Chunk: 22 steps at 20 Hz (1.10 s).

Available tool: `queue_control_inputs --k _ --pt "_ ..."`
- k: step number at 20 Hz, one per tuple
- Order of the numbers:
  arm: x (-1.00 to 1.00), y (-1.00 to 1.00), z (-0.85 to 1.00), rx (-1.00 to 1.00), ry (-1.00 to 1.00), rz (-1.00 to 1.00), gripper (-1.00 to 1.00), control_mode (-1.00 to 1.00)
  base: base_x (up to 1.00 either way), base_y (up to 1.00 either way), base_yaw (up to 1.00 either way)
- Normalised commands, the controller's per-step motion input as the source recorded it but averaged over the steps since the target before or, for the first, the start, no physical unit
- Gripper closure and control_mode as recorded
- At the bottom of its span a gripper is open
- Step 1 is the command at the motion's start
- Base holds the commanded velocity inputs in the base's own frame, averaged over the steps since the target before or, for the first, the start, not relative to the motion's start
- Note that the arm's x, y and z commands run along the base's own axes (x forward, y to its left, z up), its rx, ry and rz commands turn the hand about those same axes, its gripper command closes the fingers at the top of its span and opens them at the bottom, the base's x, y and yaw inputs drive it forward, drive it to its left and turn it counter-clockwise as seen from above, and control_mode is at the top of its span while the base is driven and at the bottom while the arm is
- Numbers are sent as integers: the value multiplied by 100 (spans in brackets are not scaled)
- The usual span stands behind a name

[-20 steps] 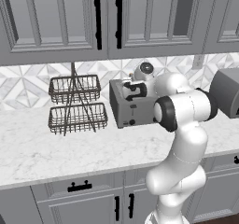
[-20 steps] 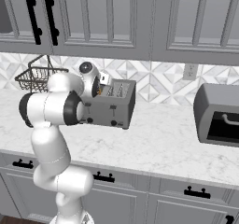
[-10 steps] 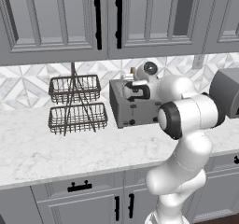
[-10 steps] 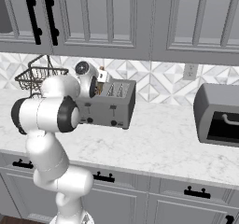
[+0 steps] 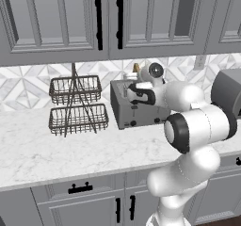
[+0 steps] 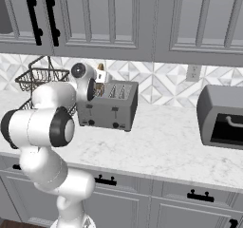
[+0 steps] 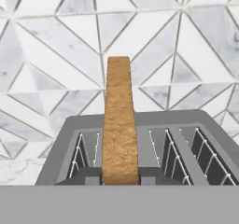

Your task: Start the toaster. Once the lever pops up, take the bread to the plate on the dining counter.

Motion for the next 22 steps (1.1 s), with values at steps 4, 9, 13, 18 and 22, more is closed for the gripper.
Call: queue_control_inputs --k 4,9,13,18,22 --pt "-41 0 34 0 -12 0 100 -100 0 0 0" --pt "-59 0 12 0 -1 0 100 -100 0 0 0" --pt "-89 0 6 0 0 0 100 -100 0 0 0" --pt "-96 0 20 0 0 0 100 -100 0 0 0" --pt "-95 0 10 0 2 0 100 -100 0 0 0"
